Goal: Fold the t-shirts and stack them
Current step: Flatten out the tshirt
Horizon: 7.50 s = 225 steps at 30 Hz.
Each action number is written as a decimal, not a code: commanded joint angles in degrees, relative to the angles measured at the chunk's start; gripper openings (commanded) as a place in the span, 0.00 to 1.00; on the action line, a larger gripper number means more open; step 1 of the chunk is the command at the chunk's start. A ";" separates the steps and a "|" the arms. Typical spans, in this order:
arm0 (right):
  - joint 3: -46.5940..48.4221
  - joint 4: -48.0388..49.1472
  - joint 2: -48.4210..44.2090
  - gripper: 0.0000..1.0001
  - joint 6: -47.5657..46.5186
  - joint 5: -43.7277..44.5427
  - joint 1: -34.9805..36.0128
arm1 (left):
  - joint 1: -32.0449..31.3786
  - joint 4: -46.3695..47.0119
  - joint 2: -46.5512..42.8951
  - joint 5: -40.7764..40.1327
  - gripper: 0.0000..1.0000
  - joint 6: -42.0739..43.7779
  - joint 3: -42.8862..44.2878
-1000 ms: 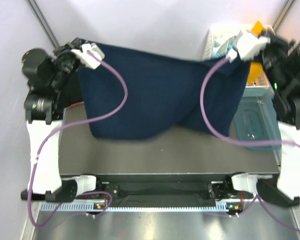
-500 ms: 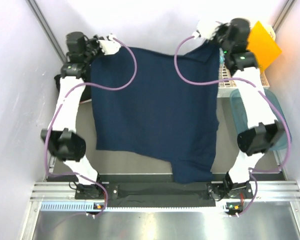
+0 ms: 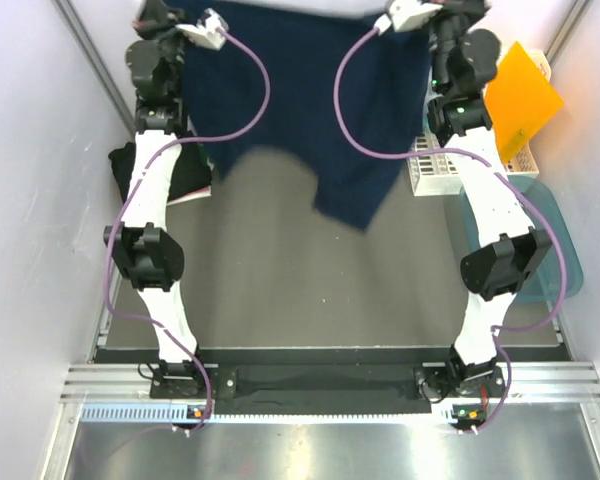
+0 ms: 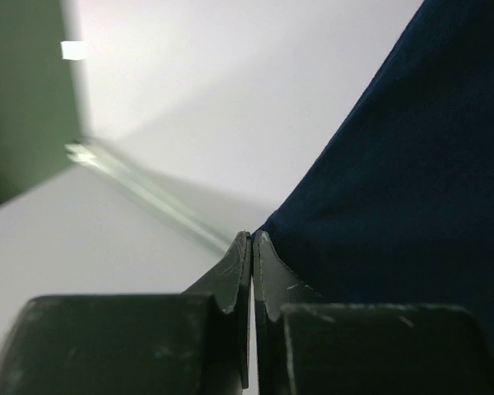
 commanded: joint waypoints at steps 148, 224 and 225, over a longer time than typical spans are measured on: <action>-35.64 -64.50 6.87 0.00 34.68 -18.95 -10.12 | -5.12 -57.68 1.92 -16.96 0.00 -11.24 -46.86; -83.61 -70.49 -43.48 0.78 18.77 -13.68 22.31 | -5.21 -65.70 -59.34 13.55 0.67 26.37 -88.34; -84.24 -69.70 -43.31 0.77 19.03 -13.33 22.40 | -5.21 -64.12 -59.25 13.72 0.67 26.11 -88.69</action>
